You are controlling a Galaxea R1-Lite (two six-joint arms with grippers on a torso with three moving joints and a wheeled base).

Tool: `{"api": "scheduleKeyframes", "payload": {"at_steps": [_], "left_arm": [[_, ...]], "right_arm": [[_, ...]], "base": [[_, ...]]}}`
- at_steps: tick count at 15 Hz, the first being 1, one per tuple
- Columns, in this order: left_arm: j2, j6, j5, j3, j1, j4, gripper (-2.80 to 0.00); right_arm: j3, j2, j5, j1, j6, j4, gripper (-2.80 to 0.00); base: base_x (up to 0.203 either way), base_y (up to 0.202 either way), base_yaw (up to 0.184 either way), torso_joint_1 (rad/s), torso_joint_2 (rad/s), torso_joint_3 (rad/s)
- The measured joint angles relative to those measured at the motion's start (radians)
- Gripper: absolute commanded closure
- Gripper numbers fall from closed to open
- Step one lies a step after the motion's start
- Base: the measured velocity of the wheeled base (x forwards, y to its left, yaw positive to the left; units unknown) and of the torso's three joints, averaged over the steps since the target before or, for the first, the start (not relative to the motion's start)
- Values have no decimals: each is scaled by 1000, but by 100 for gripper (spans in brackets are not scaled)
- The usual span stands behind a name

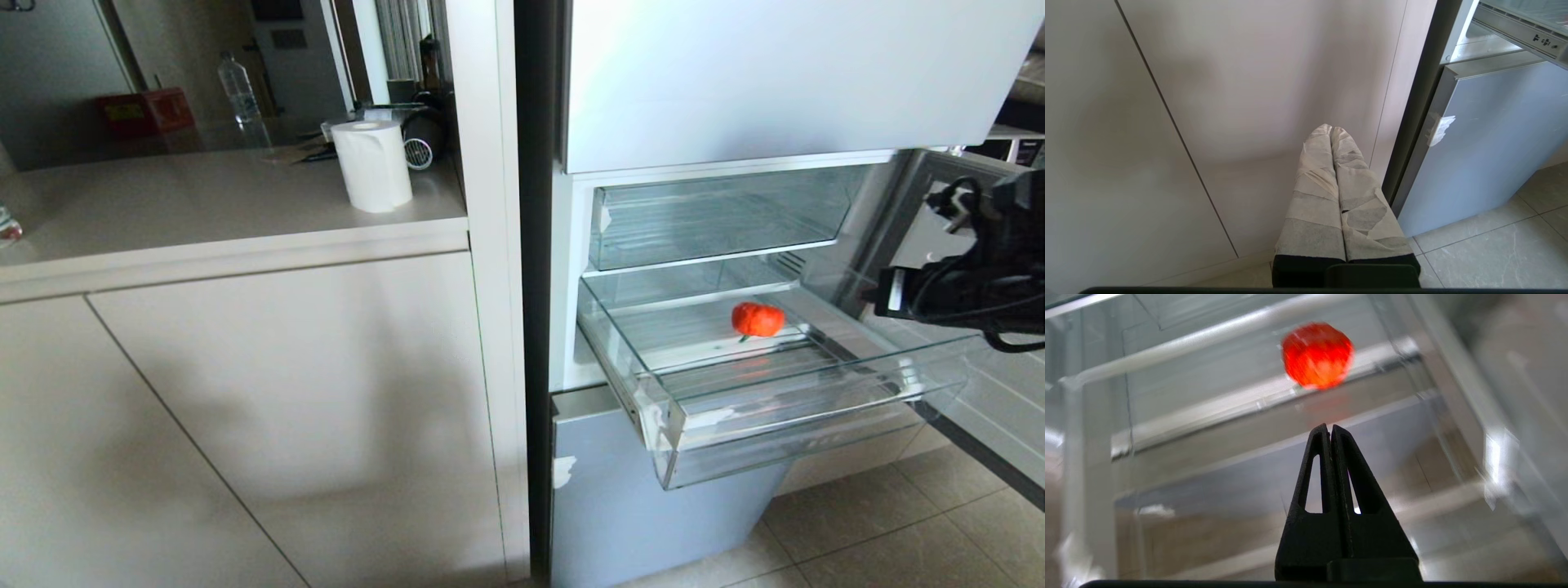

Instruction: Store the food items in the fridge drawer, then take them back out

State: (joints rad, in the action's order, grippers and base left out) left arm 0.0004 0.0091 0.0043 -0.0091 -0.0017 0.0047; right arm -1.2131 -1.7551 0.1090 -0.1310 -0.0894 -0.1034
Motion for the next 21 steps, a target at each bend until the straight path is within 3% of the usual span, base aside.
{"api": "scheduleKeyframes", "payload": {"at_steps": [5, 6, 11, 21], "left_arm": [[0, 0, 0, 0, 0, 0, 0], [0, 0, 0, 0, 0, 0, 0], [0, 0, 0, 0, 0, 0, 0], [0, 0, 0, 0, 0, 0, 0]], "right_arm": [[-360, -340, -70, 68, 0, 6, 0], [-432, -398, -83, 72, 0, 11, -280], [-657, -590, -117, 74, -8, 43, -280], [-739, -711, -118, 76, -42, 42, -280]], "base": [[0, 0, 0, 0, 0, 0], [0, 0, 0, 0, 0, 0], [0, 0, 0, 0, 0, 0], [0, 0, 0, 0, 0, 0]]}}
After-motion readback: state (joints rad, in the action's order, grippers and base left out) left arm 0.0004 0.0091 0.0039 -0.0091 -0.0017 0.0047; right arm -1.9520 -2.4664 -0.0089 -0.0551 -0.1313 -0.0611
